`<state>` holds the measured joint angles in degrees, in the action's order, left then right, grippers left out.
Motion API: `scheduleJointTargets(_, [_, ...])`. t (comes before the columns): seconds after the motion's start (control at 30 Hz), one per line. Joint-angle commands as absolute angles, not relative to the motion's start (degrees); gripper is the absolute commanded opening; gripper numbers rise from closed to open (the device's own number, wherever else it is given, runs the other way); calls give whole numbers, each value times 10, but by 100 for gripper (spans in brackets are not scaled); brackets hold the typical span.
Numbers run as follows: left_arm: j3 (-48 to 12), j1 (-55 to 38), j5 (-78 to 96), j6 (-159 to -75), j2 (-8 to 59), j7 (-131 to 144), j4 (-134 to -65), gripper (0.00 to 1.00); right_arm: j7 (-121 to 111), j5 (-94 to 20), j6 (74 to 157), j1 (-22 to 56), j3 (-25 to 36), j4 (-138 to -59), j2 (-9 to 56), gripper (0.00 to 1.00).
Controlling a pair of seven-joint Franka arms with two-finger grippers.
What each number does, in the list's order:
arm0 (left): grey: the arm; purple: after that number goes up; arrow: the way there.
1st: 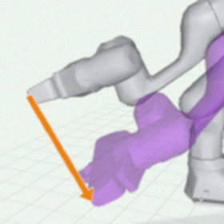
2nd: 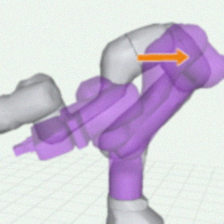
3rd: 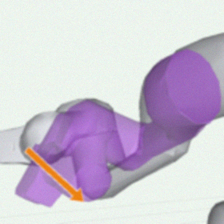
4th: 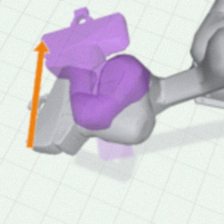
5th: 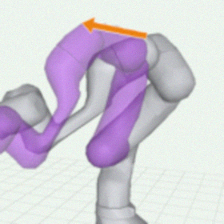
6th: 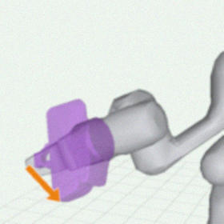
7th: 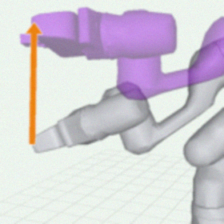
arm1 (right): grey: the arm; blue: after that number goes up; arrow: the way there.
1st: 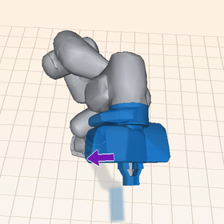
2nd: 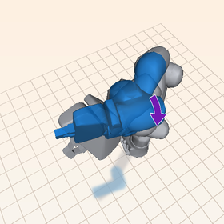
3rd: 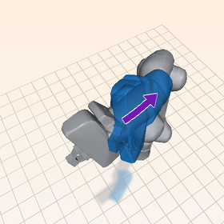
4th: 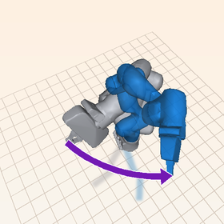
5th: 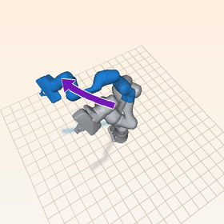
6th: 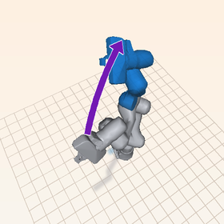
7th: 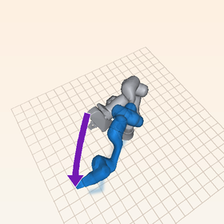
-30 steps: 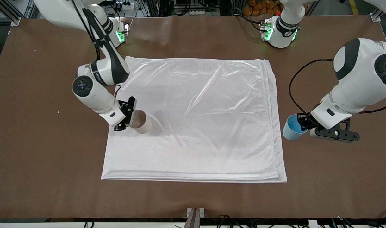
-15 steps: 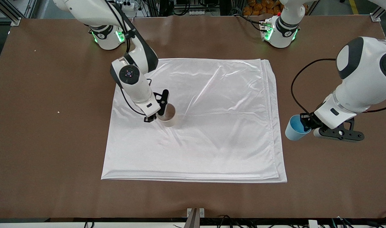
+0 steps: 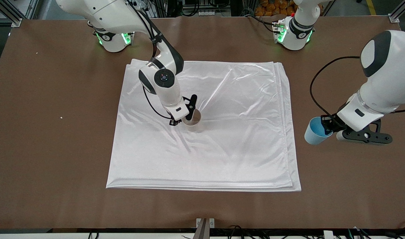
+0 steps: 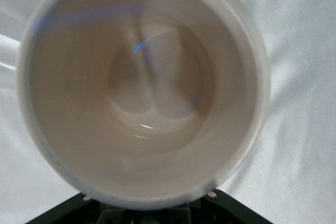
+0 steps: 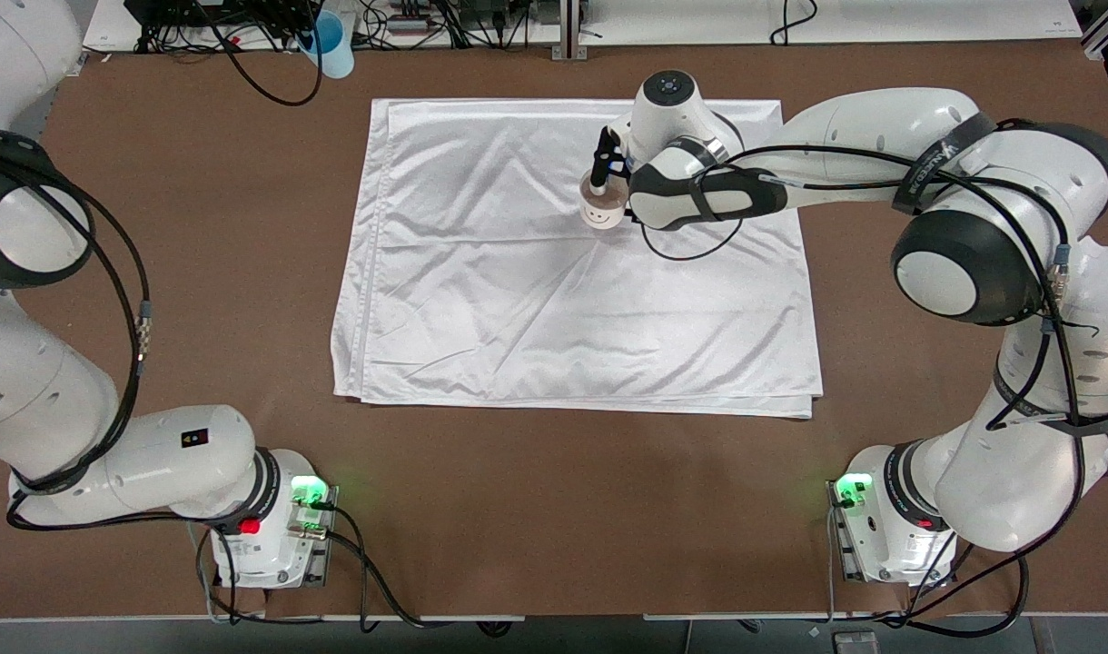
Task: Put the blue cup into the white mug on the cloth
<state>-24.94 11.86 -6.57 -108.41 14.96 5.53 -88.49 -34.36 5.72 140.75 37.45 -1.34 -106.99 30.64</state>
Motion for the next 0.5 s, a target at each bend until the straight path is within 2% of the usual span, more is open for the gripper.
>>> scheduleJointTargets(0.0, [-250, 119, -76, -1071, 145, 52, -881, 0, -322, 81, 1396, 383, -7, -1048, 323, 0])
scheduleJointTargets(0.27, [-250, 119, -76, -1071, 146, 51, -881, 0, -326, 83, 1395, 385, -8, -1046, 342, 0])
scheduleJointTargets(0.47, [-250, 117, -76, -1071, 147, 53, -881, 0, -323, 83, 1394, 407, -8, -1039, 344, 13])
